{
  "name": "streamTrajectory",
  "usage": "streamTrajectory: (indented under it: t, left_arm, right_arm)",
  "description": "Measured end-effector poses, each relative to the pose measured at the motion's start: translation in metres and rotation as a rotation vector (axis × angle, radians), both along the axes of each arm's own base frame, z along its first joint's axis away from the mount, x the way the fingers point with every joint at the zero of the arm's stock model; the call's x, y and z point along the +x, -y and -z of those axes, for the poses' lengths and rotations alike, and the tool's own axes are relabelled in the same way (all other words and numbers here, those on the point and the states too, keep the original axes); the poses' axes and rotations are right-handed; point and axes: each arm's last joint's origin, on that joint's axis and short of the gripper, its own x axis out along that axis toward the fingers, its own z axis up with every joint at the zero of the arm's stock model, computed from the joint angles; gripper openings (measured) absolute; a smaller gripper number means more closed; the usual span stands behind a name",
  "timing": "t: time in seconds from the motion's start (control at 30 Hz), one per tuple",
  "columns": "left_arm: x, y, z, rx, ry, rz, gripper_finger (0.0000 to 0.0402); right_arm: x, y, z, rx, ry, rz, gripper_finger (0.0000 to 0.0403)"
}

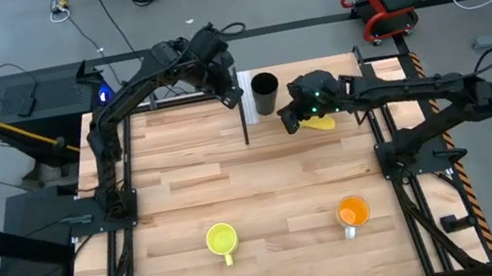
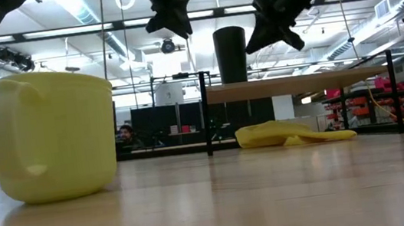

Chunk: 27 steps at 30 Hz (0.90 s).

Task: Stack small to large cups/mugs on shelf
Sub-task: Put the black cup on the shelf

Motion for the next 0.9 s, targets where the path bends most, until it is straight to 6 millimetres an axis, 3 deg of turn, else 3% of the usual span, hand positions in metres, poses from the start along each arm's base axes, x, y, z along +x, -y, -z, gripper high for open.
streamTrajectory:
  t: [0.5, 0.9]
  left_arm:
    - [0.003, 0.000, -0.001, 0.009, 0.026, -0.017, 0.0079]
    - [0.003, 0.000, -0.001, 0.005, 0.027, -0.022, 0.0075]
  right_arm:
    - [0.006, 0.018, 0.015, 0.029, 0.080, 0.060, 0.0000]
    - [0.004, 0.038, 0.014, 0.022, 0.135, 0.095, 0.0000]
